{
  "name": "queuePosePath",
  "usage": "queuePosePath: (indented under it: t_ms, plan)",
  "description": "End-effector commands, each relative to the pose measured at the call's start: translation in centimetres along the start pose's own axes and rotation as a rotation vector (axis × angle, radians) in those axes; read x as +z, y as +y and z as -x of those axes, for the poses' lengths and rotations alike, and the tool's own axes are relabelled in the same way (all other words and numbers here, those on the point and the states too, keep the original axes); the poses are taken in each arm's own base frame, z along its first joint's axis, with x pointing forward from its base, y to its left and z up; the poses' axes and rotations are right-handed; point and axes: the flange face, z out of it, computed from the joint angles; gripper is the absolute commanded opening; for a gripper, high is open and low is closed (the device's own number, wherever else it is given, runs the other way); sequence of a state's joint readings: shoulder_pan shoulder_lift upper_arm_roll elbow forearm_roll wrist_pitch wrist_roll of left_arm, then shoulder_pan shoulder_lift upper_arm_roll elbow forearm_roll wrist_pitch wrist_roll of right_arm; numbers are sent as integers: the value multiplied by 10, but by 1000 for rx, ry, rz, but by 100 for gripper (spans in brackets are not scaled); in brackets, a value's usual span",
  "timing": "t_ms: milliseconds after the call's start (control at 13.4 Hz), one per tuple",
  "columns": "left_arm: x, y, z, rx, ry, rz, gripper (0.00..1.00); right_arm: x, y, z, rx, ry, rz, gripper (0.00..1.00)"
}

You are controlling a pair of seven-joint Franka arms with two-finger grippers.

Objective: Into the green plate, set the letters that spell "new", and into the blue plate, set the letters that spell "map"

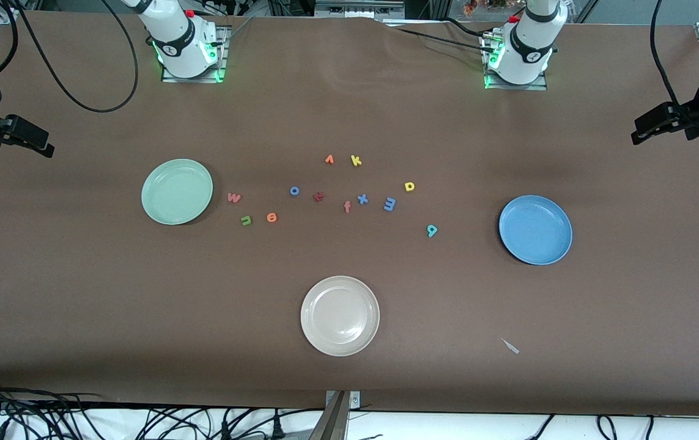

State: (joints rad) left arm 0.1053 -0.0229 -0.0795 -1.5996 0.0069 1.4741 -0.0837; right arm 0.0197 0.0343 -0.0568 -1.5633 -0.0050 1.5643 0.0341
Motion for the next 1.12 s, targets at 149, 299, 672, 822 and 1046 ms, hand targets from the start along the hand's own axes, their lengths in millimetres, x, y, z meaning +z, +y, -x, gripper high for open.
queuePosePath:
  t_ms: [149, 299, 672, 822, 1046]
  plan:
    - [0, -2, 0, 12, -5, -23, 100, 0, -1, 1, -2, 4, -1, 100]
    - [0, -3, 0, 11, -5, -22, 100, 0, -1, 1, -14, 4, -1, 100]
    - [1, -2, 0, 12, -6, -23, 100, 0, -1, 1, -14, 4, -1, 100]
    - [1, -3, 0, 11, -6, -22, 100, 0, -1, 2, -14, 3, -1, 100]
    - [1, -3, 0, 11, -6, -22, 100, 0, -1, 2, -14, 3, -2, 100]
